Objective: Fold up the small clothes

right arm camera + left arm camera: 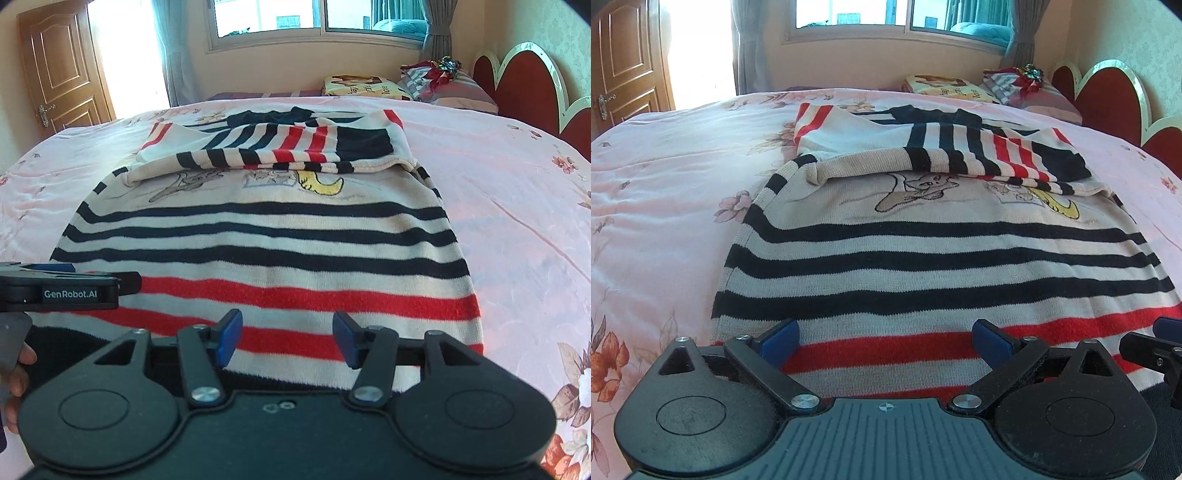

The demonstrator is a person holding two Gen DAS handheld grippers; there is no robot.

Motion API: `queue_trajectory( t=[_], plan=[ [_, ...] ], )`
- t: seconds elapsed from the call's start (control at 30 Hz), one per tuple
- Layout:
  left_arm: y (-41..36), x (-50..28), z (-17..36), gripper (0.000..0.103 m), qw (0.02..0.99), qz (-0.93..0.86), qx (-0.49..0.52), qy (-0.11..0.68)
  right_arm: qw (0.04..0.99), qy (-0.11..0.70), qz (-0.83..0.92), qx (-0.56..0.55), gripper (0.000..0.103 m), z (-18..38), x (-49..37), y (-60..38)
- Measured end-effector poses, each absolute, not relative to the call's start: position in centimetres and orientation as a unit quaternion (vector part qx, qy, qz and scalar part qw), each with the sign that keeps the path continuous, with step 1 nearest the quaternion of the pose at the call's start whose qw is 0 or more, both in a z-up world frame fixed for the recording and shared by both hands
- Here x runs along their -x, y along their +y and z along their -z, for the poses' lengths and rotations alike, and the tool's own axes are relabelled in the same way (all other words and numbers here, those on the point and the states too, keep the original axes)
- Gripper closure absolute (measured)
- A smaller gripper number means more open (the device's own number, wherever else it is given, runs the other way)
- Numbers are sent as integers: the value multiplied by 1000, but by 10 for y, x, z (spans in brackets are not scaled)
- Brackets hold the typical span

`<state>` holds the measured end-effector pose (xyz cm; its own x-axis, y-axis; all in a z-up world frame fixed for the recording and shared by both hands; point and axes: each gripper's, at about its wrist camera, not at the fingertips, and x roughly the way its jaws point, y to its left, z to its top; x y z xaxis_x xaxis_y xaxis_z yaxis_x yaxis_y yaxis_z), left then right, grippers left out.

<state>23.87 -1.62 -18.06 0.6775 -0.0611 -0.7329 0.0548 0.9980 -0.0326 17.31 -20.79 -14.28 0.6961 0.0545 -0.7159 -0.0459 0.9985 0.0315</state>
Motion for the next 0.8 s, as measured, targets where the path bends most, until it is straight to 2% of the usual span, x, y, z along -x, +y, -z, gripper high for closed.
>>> queue_trajectory(
  t=[0.1,0.17,0.43,0.8],
  plan=[
    [-16,-247,186,4,917,22,-5,398,923,384,-26,1,44,143,-185,-205],
    [-18,-249,188,0,919,21,-16,394,919,394,-26,3,44,149,-191,-205],
    [-14,-232,199,0,942,23,-17,335,914,405,-31,0,44,160,-191,-207],
    [-12,-229,201,0,945,24,-9,327,914,405,-29,8,42,160,-188,-203]
  ],
)
